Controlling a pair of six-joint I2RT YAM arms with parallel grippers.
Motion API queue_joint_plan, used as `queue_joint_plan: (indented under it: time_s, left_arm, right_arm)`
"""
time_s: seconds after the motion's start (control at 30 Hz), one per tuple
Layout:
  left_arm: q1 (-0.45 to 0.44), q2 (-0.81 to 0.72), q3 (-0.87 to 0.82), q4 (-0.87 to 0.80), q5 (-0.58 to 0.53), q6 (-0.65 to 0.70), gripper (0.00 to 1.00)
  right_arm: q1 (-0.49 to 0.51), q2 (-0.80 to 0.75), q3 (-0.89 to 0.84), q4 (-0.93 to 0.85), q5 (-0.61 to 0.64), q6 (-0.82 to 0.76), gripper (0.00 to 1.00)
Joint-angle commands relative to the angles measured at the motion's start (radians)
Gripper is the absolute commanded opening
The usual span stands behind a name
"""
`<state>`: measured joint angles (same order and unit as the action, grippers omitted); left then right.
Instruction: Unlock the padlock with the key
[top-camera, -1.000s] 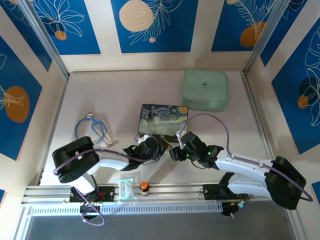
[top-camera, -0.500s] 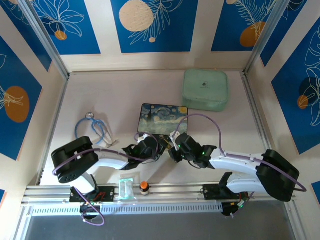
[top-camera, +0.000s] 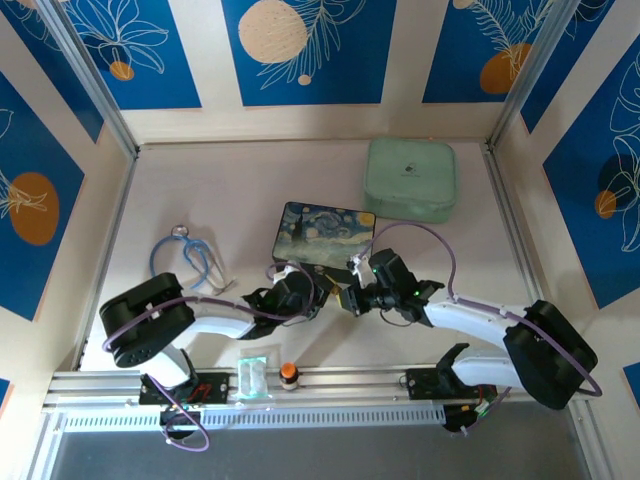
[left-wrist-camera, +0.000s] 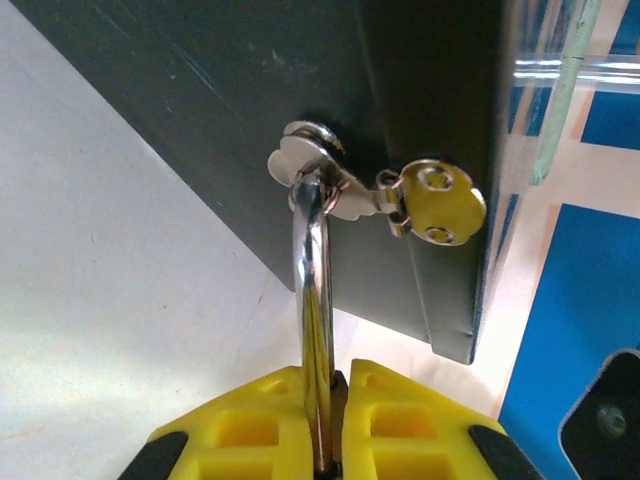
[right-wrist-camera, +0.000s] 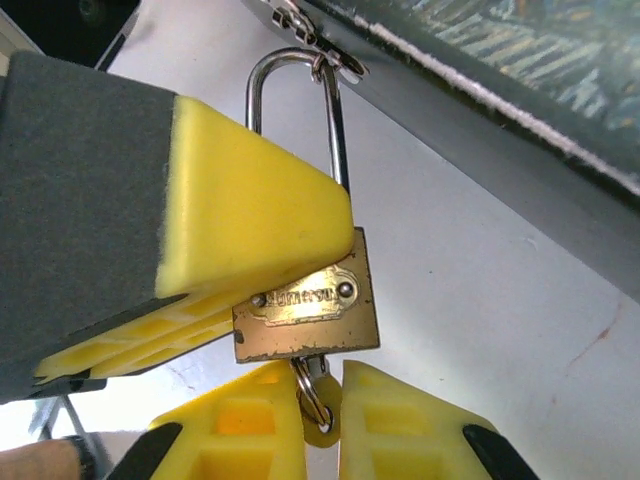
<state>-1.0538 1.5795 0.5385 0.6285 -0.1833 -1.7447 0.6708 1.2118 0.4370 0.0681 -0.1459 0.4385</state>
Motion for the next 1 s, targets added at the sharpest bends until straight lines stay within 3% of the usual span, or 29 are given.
queue_joint_plan:
  time_s: [0.0,0.17,0.53,0.97]
  left_arm:
    - [-0.009,-0.044,-0.031,-0.018,0.021,0.025,0.0]
    - [-0.009,-0.044,-0.033,-0.024,0.019,0.027,0.0]
    - [-0.009,-0.059,-0.055,-0.037,0.001,0.023,0.0]
    - [-0.009,-0.055,-0.07,-0.04,-0.006,0.017,0.0]
  right_arm:
    - [-0.058,-0.014,-0.019,0.031,0.016,0.062,0.13]
    - [-0.089,0.016,-0.007,0.008,-0.026,0.098,0.22]
    - [-0.126,0.042,-0.011,-0.001,-0.024,0.143,0.32]
    - [-0.128,0.011,-0.027,-0.02,0.031,0.166,0.38]
